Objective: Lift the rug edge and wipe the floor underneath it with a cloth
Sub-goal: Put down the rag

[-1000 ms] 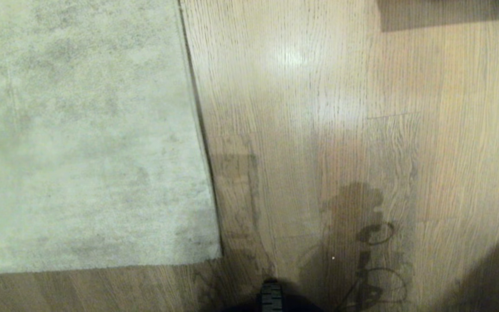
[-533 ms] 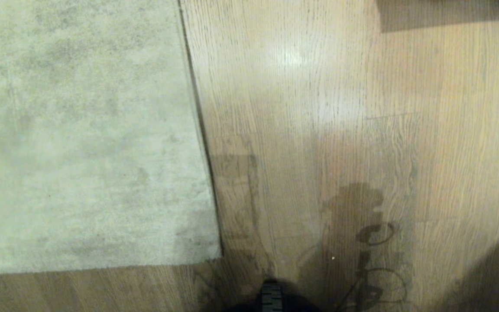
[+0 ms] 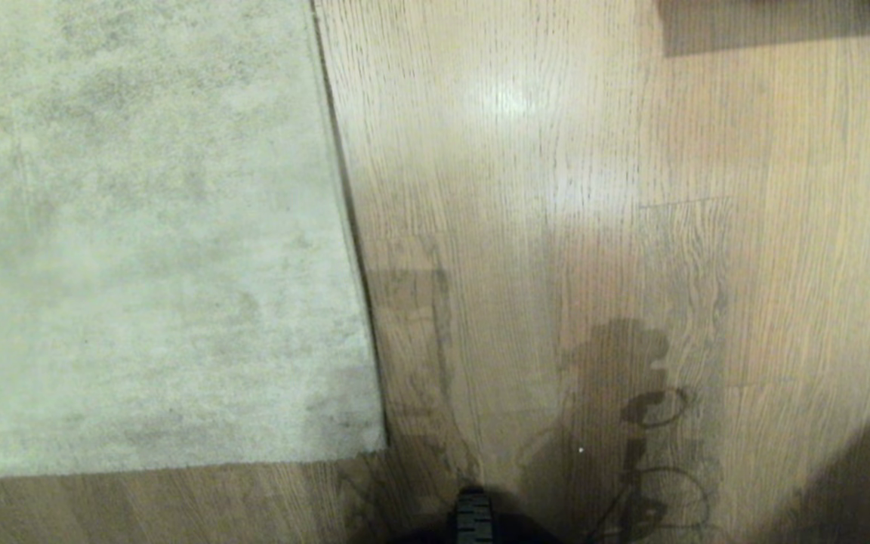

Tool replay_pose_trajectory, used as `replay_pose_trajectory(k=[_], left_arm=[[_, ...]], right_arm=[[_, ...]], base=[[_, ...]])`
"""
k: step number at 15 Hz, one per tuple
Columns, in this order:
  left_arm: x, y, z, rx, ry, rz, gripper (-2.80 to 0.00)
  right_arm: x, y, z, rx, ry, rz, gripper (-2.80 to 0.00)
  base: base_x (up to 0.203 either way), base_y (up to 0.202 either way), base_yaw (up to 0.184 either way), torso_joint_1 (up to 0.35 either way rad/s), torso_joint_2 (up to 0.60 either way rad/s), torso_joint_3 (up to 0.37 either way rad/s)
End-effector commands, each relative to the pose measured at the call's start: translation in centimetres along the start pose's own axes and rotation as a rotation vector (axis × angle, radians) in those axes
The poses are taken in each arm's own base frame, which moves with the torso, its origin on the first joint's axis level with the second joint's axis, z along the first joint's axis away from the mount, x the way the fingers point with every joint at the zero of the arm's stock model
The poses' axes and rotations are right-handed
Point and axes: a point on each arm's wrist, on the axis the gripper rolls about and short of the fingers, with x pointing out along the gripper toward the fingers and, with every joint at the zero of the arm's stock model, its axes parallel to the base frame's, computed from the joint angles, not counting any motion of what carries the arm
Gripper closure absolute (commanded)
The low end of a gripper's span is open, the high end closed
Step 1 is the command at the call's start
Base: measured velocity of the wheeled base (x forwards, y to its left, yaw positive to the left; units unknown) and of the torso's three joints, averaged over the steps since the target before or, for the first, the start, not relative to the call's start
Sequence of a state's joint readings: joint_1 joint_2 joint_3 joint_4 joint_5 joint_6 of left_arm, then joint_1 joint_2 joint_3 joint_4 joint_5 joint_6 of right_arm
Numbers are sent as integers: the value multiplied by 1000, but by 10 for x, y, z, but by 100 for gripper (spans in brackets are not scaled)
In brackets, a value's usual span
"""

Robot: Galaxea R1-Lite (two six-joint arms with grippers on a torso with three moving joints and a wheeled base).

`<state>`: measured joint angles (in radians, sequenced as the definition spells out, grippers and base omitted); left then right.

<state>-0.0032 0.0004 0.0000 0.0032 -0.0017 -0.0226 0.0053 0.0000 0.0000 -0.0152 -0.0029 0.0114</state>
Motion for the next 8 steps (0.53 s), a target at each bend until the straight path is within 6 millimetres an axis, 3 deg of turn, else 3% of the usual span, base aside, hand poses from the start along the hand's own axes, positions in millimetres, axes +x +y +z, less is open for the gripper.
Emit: replay_pose_trajectory(k=[1,8], left_arm=[[0,0,0,0,-1,2,0],[0,0,0,0,1,1,0]], right_arm=[[0,0,0,1,0,1,0],[0,-1,1,-23,-8,-39,0]], base=[[0,0,0,0,0,0],[0,0,0,0,0,0]])
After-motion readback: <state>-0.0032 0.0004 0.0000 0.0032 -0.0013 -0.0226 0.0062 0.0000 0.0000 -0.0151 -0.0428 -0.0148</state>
